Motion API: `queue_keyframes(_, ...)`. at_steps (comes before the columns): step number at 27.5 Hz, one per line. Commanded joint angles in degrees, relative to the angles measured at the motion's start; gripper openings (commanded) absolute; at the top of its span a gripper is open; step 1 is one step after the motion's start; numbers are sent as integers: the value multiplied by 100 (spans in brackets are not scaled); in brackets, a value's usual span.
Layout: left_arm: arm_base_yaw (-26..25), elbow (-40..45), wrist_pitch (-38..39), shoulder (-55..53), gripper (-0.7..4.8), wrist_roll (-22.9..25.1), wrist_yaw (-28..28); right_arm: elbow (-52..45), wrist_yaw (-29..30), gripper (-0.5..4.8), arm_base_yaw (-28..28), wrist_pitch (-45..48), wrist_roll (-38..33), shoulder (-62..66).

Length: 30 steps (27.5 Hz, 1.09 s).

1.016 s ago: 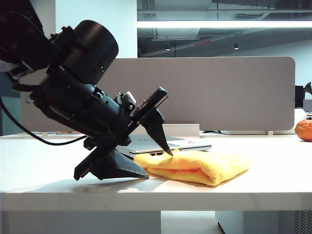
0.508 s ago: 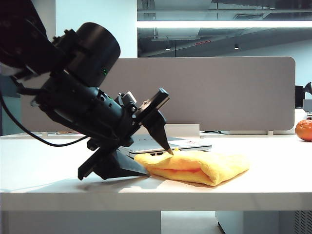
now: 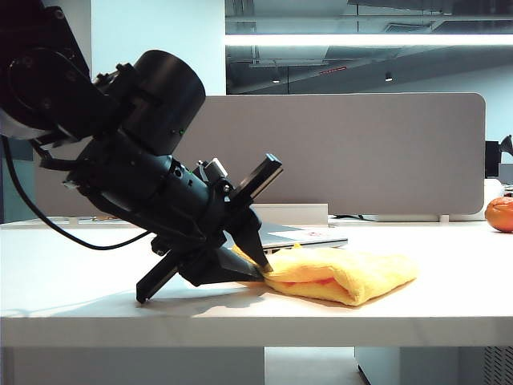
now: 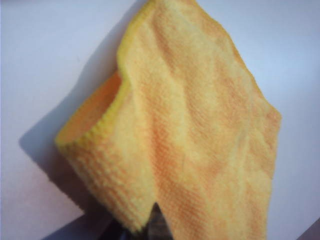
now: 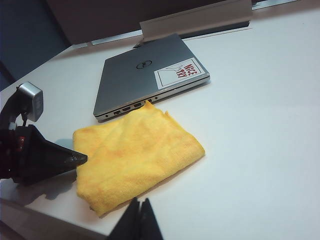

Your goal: Pick up the yellow rag and put it over the laptop.

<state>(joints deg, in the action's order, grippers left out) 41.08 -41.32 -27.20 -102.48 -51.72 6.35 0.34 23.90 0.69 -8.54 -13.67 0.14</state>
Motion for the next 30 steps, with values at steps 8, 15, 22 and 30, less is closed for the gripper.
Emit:
queue_keyframes(8,0,-17,-1113,-33,-6,-57,592,-20,22,-6,-2,66,-4,-4)
queue_keyframes(15,0,-437,-1191,70,-6,155,957,-20,22,-6,-2,66,-4,-4)
queue_keyframes(22,-96,-1296,-669,101,-6,780,1202,-20,22,-6,-2,66,-7,-4)
queue_keyframes(30,-487,-2319,905,101,-6,1556,1222,-20,24,-6,-2,66,-4,-7)
